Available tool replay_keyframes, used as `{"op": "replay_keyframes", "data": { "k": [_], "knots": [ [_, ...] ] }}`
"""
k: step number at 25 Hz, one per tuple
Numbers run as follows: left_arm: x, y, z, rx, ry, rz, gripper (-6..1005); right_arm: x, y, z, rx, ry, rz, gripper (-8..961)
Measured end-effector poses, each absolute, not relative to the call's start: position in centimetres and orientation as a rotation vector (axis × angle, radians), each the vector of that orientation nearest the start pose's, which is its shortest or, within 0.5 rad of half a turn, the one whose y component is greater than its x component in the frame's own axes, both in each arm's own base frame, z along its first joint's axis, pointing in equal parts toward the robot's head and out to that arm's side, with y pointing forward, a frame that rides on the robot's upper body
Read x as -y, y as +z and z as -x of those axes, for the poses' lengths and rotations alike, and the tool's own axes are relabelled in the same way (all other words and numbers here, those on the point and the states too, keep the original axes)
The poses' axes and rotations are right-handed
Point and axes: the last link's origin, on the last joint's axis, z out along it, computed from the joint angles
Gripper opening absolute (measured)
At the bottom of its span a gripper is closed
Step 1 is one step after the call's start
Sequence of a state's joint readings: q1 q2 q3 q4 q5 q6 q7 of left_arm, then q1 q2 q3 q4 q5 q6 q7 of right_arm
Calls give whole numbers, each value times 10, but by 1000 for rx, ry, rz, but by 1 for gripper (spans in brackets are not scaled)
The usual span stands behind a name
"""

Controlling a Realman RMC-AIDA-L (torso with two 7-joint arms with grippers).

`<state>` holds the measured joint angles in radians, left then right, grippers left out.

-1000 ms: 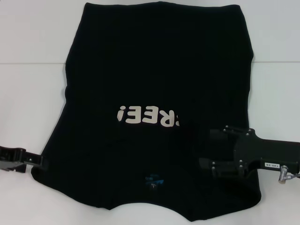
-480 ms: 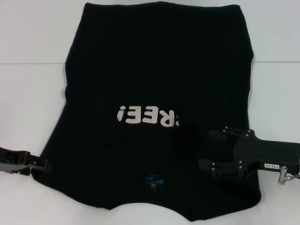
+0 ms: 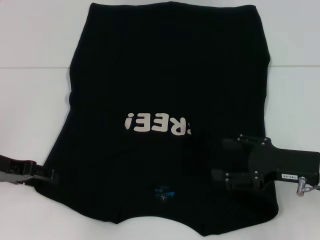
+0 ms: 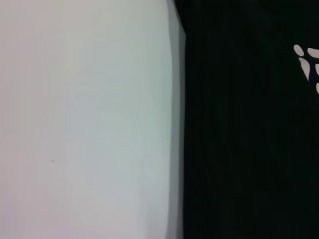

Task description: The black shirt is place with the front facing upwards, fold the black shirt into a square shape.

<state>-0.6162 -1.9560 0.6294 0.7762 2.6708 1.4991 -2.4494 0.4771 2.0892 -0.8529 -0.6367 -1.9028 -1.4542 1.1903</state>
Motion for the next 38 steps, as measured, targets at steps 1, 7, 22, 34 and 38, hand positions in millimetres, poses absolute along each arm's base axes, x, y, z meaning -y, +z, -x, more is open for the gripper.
{"op": "replay_keyframes", "data": {
  "k": [1,7,22,34,38],
  "knots": [
    [-345,63,332,1801,97,2132,799,-321,-23,-268,-408,612,2745,916],
    [-346,59,329,1781,131,2160,778,-322,-23,-268,-408,615,2743,915],
    [-347,60,324,1737,137,2166,362,-322,-23,-268,-407,615,2742,915],
    [-347,59,324,1720,153,2190,18,-323,-21,-268,-415,615,2739,916],
    [-347,62,321,1727,148,2198,17,-329,-6,-269,-536,625,2707,915]
  ]
}}
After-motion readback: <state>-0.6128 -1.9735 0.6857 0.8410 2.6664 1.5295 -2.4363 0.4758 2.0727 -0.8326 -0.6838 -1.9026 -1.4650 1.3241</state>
